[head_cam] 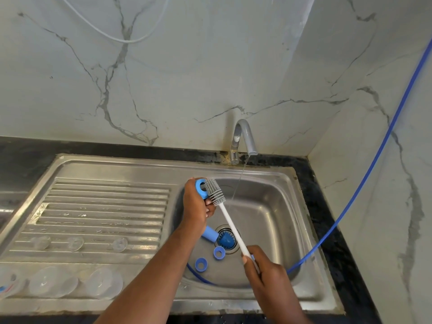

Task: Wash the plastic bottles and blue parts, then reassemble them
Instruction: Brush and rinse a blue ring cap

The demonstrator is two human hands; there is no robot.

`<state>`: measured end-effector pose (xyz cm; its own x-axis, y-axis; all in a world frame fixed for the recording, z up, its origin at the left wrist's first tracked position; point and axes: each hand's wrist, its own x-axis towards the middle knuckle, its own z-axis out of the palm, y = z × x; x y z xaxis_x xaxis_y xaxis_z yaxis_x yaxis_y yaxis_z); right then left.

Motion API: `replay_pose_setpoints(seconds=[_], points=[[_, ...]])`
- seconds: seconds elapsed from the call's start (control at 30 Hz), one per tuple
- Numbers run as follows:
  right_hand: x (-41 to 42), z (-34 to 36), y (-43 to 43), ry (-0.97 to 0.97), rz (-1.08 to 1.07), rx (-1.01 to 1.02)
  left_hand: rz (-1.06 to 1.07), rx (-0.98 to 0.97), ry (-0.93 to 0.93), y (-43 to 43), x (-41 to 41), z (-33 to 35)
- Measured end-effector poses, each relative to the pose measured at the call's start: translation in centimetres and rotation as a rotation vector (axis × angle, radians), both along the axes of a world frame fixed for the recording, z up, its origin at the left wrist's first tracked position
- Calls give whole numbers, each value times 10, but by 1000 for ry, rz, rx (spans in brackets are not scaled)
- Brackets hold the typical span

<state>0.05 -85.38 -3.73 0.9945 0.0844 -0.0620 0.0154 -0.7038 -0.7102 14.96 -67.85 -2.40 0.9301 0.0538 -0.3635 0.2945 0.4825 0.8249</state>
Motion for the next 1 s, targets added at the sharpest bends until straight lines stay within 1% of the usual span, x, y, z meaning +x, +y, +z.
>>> replay_pose_setpoints(seconds=[0.1,0.17,0.27,0.43,0.57,0.67,0.8,0.93,1.0], points=[[16,-2,-4,-17,-23,-50,-52,4,39,-7,-3,0],[15,-2,-4,-23,-7,-48,-44,0,41,-8,0,2],[1,0,-5,-7,6,-50,-12,47,16,-1,8,5],[3,7,-8,-36,-3,-105,-124,81,-39,6,7,1],[-2,7,-3,-44,-3,-164,-74,103,-97,6,6,3],[5,7,0,-42,-6,-128,-103,21,-41,0,0,5],[16,7,-1,-42,20,-146,-120,-43,40,-7,-8,2],[1,10,-14,-37,10,-157,-126,-3,33,3,-6,3],[6,10,-13,-54,21,-166,-156,28,48,2,-9,2]])
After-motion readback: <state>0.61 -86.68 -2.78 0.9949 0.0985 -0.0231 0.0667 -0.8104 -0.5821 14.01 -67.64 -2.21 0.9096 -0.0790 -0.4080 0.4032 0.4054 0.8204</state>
